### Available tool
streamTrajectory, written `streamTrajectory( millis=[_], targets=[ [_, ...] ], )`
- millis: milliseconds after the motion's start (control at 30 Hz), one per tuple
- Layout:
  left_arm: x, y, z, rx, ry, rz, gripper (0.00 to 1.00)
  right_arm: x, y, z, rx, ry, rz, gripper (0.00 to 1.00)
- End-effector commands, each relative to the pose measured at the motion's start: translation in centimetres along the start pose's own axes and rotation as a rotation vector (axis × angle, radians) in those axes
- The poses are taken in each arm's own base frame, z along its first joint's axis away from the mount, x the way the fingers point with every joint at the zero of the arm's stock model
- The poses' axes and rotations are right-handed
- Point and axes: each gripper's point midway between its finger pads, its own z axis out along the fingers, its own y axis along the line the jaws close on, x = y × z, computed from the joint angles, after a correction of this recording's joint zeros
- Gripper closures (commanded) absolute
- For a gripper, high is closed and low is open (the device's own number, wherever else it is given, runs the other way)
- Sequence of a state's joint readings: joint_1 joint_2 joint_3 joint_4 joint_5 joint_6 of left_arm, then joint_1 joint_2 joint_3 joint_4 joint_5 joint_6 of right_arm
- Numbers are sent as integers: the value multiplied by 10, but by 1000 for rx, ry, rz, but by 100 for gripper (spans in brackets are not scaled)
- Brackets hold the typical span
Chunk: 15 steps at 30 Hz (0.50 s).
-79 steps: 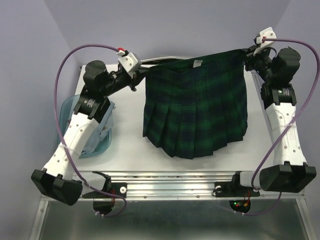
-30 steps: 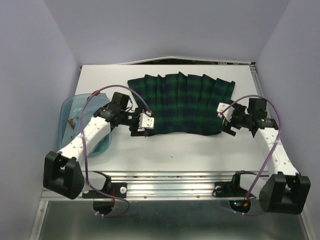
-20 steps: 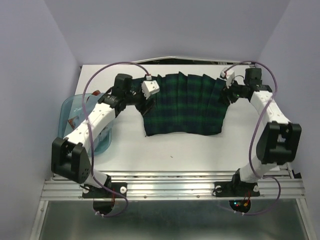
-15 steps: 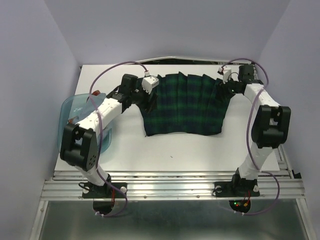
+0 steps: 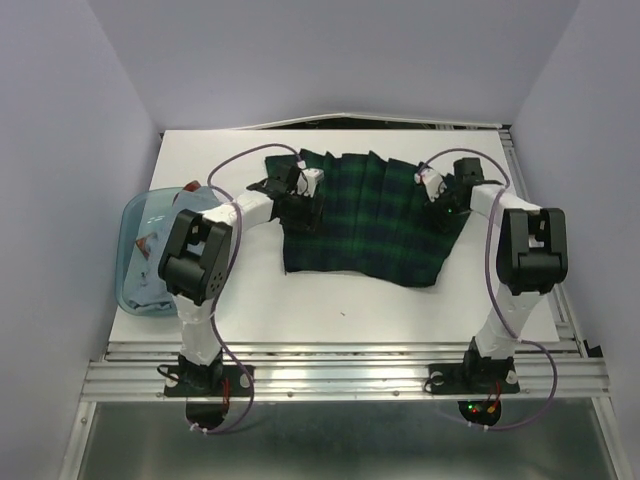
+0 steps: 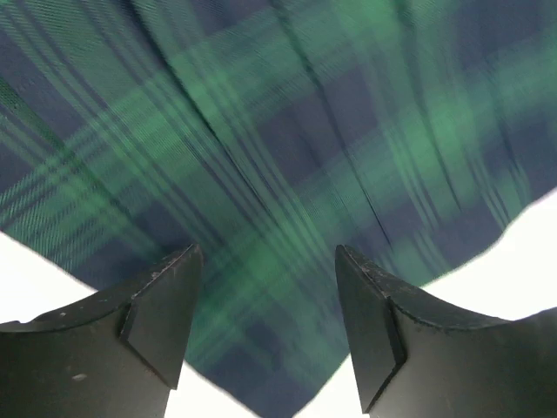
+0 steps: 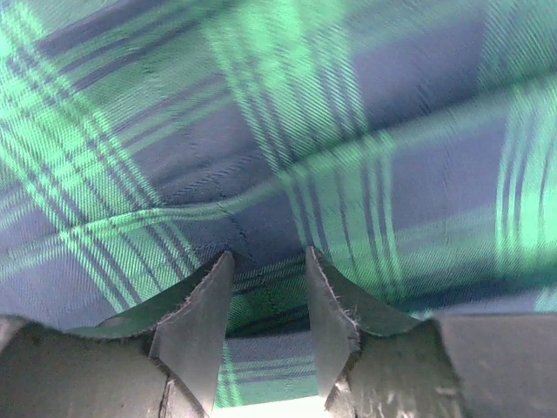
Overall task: Fold and stack the skirts
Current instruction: Flatten the skirt out
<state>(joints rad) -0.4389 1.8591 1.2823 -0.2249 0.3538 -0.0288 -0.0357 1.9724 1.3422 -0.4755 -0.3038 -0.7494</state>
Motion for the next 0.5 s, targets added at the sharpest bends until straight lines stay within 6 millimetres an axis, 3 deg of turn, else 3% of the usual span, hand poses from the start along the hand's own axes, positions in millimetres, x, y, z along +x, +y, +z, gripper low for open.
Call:
streamTrajectory(
  millis=[0, 67, 100, 133, 200, 233, 300, 333, 367, 433, 467],
  targets=[
    [-13, 13, 18, -50, 20, -34, 28, 58, 94, -18, -205, 239, -156, 55],
    [-22, 23, 33, -77, 40, -18, 28, 74, 139, -31, -317, 289, -180, 55],
    [-25, 26, 39, -74, 49, -5, 28, 70, 155, -41, -347, 285, -193, 55],
    [-37, 30, 48, -73, 56, 28, 28, 68, 189, -50, -450, 299, -215, 55],
    [-52, 32, 57, -60, 50, 53, 28, 57, 221, -65, -549, 284, -214, 56],
    [-72, 33, 65, -52, 25, 77, 28, 54, 247, -77, -627, 304, -231, 56],
    [-82, 31, 70, -16, 39, 124, 27, 25, 279, -94, -742, 229, -183, 56],
    [-103, 30, 75, -6, 3, 152, 27, 13, 289, -102, -772, 201, -168, 56],
    [-105, 24, 74, 28, 18, 163, 26, -18, 298, -113, -824, 112, -148, 54],
    [-127, 21, 68, 51, -13, 221, 26, -51, 300, -122, -838, 49, -85, 53],
    [-133, 20, 64, 62, -27, 230, 26, -78, 289, -127, -804, -15, -95, 53]
  ],
)
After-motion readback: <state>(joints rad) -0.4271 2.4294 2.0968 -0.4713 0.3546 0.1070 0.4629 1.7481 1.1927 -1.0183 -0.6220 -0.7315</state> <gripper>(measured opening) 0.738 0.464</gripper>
